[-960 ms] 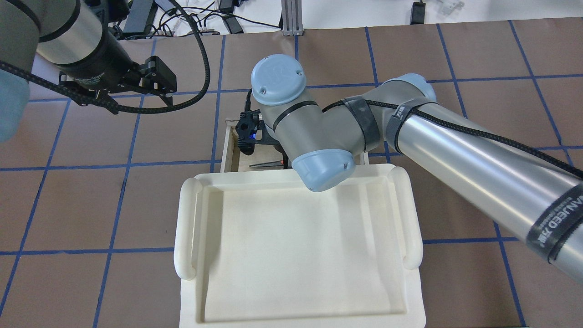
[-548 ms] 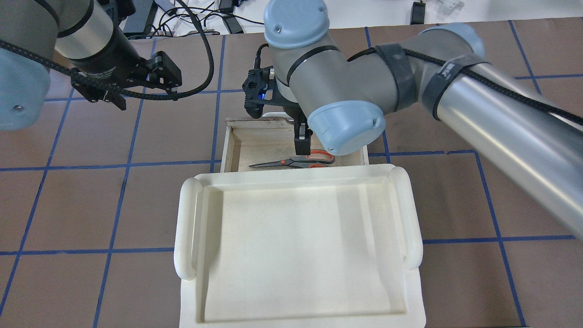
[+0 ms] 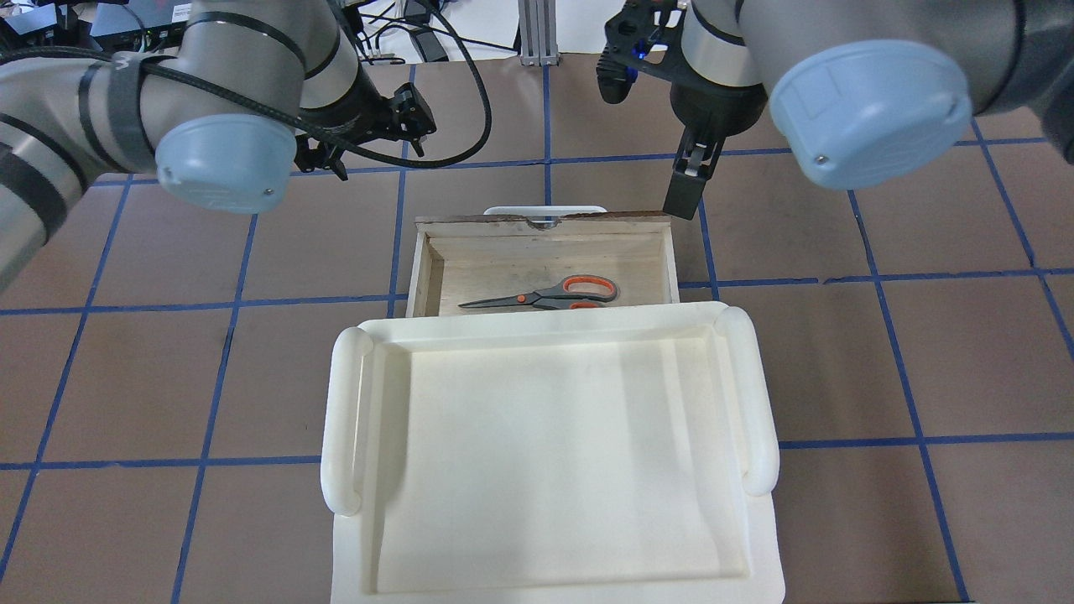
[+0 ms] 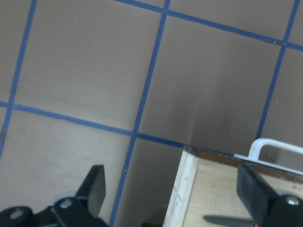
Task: Put scissors in drawer and close it
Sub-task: 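Raise the right gripper from the drawer while the left arm reaches toward it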
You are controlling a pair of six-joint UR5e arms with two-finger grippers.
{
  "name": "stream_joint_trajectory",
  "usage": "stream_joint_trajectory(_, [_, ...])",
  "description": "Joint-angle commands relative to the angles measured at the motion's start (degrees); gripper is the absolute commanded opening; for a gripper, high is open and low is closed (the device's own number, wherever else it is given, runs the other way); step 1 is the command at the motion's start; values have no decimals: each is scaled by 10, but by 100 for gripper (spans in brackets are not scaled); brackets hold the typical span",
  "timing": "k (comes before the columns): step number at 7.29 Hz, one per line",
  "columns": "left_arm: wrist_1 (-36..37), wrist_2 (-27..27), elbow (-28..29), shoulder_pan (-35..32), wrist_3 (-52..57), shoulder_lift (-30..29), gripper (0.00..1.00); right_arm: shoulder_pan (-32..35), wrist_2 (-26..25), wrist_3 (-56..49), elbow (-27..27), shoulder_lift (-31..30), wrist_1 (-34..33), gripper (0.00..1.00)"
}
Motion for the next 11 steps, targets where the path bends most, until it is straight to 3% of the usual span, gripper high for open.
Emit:
stream_joint_trajectory(1, [39,23,60,-46,-77,-92,100,-57,1,173,0,-27,23,100])
stream_joint_trajectory(3, [40,38,113,-94,-170,-171,100,-94,-4,330,0,-39,47,100])
stream_joint_trajectory(5, [65,43,135,-105,-165,-220,100,-99,-1,461,-3,-40,51,100])
stream_joint_trajectory(8, [100,43,137,-128,-172,-265,100,-99,-1,462,-4,-41,61,100])
stream_joint_trajectory(10, [102,9,137,-130,-125,-280,100,-99,8,506,-4,-42,62,100])
stream_joint_trajectory(11, [80,-5,139,-129,-77,-283,100,-97,46,538,-9,-42,63,100])
